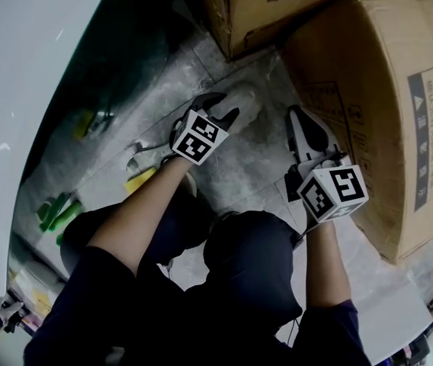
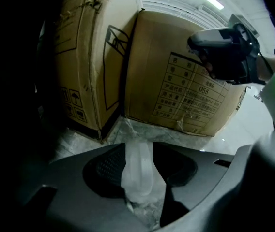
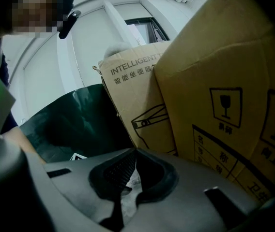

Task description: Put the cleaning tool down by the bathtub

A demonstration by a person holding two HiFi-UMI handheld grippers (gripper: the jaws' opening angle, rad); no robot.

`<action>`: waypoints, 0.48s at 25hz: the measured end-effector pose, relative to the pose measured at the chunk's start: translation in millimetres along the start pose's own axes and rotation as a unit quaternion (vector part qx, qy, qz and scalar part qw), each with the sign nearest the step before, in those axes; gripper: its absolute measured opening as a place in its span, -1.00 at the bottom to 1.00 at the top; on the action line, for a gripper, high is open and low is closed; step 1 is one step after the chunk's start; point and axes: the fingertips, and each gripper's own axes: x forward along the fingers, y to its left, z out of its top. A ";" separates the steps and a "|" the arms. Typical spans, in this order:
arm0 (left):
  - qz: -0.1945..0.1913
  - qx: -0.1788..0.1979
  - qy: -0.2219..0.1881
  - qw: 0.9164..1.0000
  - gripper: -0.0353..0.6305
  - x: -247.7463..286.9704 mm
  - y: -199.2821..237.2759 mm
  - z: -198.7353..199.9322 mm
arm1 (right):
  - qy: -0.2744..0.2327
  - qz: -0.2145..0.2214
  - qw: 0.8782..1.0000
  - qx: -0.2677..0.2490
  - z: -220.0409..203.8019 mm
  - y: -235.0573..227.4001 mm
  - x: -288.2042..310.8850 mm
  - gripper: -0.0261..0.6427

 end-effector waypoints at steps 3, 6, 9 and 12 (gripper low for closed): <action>0.010 -0.009 -0.014 1.000 -0.32 -15.6 8.7 21.4 | 0.004 -0.001 1.000 0.003 8.4 8.1 -5.1 -0.89; 0.013 -0.001 -0.027 1.000 -0.32 -35.0 13.2 47.7 | 0.009 -0.005 1.000 0.005 18.5 17.5 -12.2 -0.89; 0.018 0.009 -0.038 0.999 -0.32 -63.4 19.2 72.6 | 0.015 -0.007 1.000 0.006 33.8 31.3 -20.4 -0.89; 0.028 0.006 -0.051 0.998 -0.32 -98.7 25.0 98.6 | 0.018 -0.005 1.000 0.007 55.8 49.1 -30.5 -0.89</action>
